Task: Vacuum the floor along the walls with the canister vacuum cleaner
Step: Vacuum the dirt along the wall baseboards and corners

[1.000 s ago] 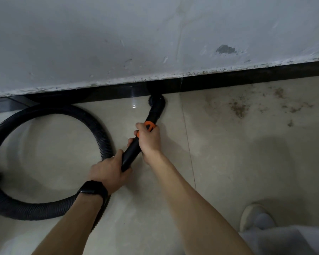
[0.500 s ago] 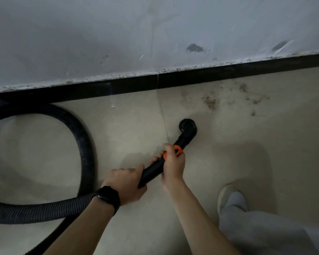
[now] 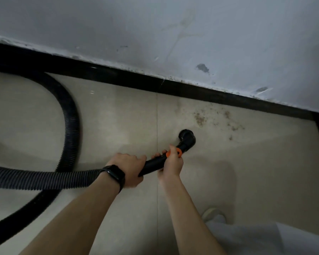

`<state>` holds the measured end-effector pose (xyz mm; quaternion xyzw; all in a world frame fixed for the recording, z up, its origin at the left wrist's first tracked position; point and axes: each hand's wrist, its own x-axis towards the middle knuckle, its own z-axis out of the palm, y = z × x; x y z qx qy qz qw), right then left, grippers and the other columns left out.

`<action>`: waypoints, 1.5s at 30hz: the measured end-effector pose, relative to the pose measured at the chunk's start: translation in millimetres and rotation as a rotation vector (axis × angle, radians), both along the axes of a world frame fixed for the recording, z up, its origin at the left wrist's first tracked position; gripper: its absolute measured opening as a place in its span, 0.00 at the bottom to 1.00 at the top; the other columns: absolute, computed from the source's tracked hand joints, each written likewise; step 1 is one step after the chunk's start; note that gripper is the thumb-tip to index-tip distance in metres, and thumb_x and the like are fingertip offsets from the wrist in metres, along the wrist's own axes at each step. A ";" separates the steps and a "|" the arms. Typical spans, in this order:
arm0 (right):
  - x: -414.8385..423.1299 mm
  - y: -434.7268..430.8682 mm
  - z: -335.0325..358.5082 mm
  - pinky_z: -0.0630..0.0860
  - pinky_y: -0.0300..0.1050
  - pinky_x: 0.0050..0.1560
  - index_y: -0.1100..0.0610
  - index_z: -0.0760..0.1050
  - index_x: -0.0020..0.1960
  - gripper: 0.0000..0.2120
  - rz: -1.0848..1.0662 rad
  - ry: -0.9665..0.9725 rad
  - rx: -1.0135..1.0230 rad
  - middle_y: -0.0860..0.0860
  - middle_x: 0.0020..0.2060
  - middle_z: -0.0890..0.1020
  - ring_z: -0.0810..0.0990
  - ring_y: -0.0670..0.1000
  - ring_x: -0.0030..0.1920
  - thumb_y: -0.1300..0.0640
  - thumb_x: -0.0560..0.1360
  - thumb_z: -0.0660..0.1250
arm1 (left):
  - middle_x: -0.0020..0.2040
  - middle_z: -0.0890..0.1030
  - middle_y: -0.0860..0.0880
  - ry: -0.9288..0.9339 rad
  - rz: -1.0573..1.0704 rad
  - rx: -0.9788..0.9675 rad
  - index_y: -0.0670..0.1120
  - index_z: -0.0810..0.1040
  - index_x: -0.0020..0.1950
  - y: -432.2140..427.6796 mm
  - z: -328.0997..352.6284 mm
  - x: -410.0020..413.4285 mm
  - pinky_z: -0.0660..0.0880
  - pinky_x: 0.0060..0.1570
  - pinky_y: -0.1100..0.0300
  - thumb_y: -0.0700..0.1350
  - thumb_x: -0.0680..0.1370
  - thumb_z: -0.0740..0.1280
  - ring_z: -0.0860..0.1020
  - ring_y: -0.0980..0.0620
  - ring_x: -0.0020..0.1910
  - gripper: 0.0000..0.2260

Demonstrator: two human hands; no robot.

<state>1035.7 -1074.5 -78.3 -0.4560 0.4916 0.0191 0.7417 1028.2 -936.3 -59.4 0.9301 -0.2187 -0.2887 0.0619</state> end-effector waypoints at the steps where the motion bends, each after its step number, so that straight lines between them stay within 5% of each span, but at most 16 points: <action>1: 0.2 -3.4 0.9 0.78 0.48 0.31 0.57 0.71 0.52 0.04 -0.002 0.005 -0.011 0.54 0.36 0.73 0.75 0.53 0.26 0.62 0.81 0.66 | 0.52 0.80 0.49 -0.003 -0.014 -0.002 0.50 0.68 0.62 -4.1 1.4 0.8 0.70 0.42 0.56 0.53 0.79 0.60 0.80 0.45 0.49 0.13; 8: 11.6 -22.6 2.1 0.77 0.48 0.33 0.57 0.67 0.46 0.08 0.000 0.006 -0.064 0.53 0.30 0.72 0.73 0.53 0.25 0.62 0.82 0.64 | 0.56 0.80 0.48 -0.027 -0.016 -0.028 0.49 0.70 0.65 -25.0 9.5 14.0 0.69 0.43 0.57 0.52 0.81 0.61 0.80 0.46 0.52 0.14; 45: 89.0 -4.4 4.3 0.80 0.47 0.34 0.59 0.71 0.49 0.05 0.316 0.027 -0.080 0.54 0.33 0.75 0.77 0.53 0.30 0.59 0.79 0.67 | 0.57 0.79 0.48 -0.054 0.251 -0.057 0.48 0.68 0.65 -10.6 2.3 55.6 0.67 0.44 0.56 0.54 0.81 0.62 0.79 0.47 0.53 0.17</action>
